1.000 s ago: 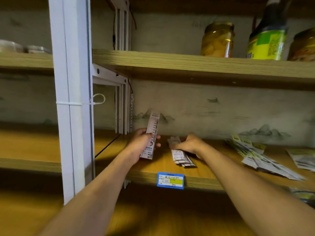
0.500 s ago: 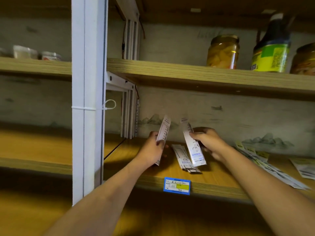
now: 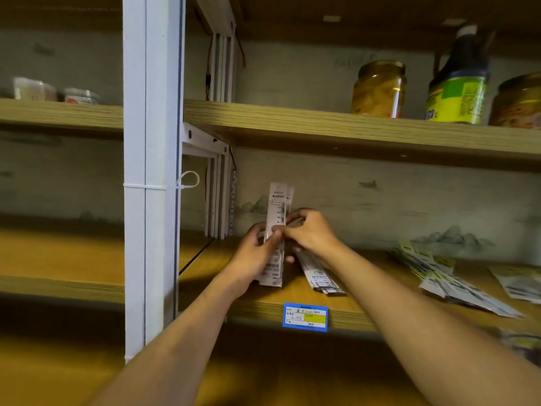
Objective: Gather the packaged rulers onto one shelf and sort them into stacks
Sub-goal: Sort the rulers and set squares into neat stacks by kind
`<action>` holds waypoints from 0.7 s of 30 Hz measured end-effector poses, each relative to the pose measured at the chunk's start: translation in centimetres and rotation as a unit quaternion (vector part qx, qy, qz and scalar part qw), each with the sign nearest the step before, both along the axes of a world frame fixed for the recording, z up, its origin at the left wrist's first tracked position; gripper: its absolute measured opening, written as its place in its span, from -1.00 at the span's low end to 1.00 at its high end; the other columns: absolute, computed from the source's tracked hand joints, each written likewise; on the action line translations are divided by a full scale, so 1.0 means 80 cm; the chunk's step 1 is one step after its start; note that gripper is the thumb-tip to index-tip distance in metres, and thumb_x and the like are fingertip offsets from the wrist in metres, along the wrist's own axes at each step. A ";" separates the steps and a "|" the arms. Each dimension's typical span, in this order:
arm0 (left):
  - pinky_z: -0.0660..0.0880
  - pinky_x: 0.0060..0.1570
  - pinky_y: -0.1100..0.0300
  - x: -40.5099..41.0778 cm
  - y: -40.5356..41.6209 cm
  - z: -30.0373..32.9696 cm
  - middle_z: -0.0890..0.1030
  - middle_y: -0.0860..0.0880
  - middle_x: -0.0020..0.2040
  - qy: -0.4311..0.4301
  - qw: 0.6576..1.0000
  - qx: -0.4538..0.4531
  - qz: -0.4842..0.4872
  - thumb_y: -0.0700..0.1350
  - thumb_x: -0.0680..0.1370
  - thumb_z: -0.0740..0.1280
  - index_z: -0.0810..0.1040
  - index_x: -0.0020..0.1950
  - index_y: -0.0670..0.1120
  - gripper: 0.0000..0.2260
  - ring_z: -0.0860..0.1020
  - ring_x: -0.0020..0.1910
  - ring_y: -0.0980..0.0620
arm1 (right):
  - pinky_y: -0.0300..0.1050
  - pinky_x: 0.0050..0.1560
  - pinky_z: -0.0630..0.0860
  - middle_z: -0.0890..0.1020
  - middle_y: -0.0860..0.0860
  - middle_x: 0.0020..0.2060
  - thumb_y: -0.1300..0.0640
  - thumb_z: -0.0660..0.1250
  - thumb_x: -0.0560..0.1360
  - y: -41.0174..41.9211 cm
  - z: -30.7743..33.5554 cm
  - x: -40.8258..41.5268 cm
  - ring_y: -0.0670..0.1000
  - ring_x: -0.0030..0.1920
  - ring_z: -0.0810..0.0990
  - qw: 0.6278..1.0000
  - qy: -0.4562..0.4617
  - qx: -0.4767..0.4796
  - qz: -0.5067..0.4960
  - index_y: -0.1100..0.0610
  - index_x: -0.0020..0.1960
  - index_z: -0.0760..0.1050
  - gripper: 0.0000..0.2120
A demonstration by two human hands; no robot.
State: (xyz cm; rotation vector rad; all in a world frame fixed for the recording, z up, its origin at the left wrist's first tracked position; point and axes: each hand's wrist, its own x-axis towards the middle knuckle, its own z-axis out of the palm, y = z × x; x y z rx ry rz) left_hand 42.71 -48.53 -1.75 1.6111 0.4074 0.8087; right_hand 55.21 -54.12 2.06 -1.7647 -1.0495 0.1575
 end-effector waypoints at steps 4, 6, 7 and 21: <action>0.57 -0.23 0.18 0.003 0.004 -0.001 0.62 0.03 0.16 -0.013 0.999 -0.022 0.030 -0.11 0.63 0.23 0.24 0.48 0.05 -0.58 0.70 -0.13 0.07 | -0.03 -0.01 0.59 0.61 -0.05 -0.12 -0.18 0.40 0.44 -0.016 0.002 0.028 -0.01 -0.08 0.61 0.986 -0.125 -0.070 -0.088 0.02 0.01 0.50 -0.69; 0.58 -0.18 0.14 0.005 0.006 -0.001 0.64 0.06 0.11 -0.013 0.999 -0.027 0.033 -0.12 0.64 0.22 0.23 0.49 0.06 -0.57 0.69 -0.11 0.05 | -0.05 -0.02 0.57 0.60 -0.02 -0.10 -0.22 0.38 0.44 -0.032 -0.002 0.046 0.00 -0.09 0.59 0.964 -0.155 -0.181 -0.120 0.05 0.04 0.51 -0.62; 0.58 -0.16 0.13 0.006 0.006 -0.001 0.65 0.06 0.09 -0.009 0.999 -0.026 0.030 -0.12 0.64 0.22 0.22 0.50 0.05 -0.57 0.69 -0.11 0.04 | -0.08 -0.07 0.56 0.59 -0.02 -0.13 -0.25 0.39 0.42 -0.041 -0.005 0.051 -0.02 -0.12 0.57 0.950 -0.152 -0.246 -0.121 0.07 0.05 0.51 -0.58; 0.57 -0.12 0.10 0.007 0.004 -0.002 0.65 0.03 0.08 0.018 0.999 -0.010 0.025 -0.12 0.64 0.20 0.24 0.49 0.00 -0.58 0.67 -0.08 0.01 | -0.22 -0.39 0.46 0.63 0.04 -0.23 0.14 0.46 0.46 -0.076 -0.014 0.070 -0.06 -0.31 0.57 0.966 0.000 -0.251 -0.059 0.16 0.12 0.58 -0.75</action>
